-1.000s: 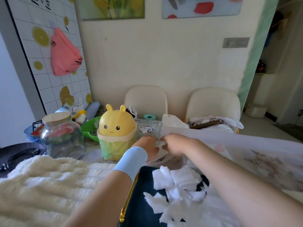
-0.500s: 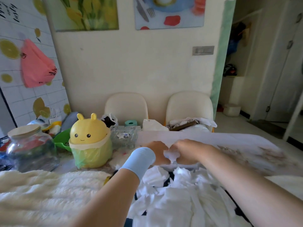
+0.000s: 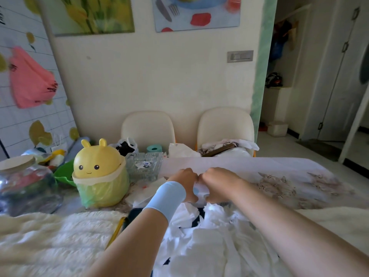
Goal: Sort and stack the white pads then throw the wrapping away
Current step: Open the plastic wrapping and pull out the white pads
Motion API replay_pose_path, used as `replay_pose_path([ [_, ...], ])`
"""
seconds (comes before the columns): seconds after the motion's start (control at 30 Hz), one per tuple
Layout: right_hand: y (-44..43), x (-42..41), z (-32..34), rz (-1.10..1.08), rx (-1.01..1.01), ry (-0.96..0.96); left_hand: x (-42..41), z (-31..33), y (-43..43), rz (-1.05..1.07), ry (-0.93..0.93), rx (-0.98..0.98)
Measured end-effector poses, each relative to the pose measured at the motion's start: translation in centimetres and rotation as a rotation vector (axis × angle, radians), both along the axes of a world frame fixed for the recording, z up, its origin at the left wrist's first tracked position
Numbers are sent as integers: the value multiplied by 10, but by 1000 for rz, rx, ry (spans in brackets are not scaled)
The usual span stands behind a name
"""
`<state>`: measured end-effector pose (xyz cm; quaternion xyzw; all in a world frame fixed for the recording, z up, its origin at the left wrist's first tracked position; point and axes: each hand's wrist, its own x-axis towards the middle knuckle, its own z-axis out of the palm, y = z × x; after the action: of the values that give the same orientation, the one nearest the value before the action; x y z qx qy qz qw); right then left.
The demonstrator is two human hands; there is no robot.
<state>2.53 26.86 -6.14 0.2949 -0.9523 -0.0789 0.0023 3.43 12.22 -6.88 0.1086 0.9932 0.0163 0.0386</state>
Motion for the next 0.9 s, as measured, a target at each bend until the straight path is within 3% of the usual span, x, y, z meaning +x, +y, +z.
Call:
replay_pose_path([
  [0.4,-1,6,4,65,33,95,0,-6,1,-14,38,-3],
  [0.57,15,0,8,48,-97,227,-1,13,-9,59,-24,255],
  [0.63,24,-4,10,9,-212,287,-3,21,-15,91,65,388],
  [0.73,36,-14,12,-42,-399,459,-14,22,-20,76,349,474],
  [0.9,41,-36,9,-190,-354,663,-28,17,-8,51,699,512],
])
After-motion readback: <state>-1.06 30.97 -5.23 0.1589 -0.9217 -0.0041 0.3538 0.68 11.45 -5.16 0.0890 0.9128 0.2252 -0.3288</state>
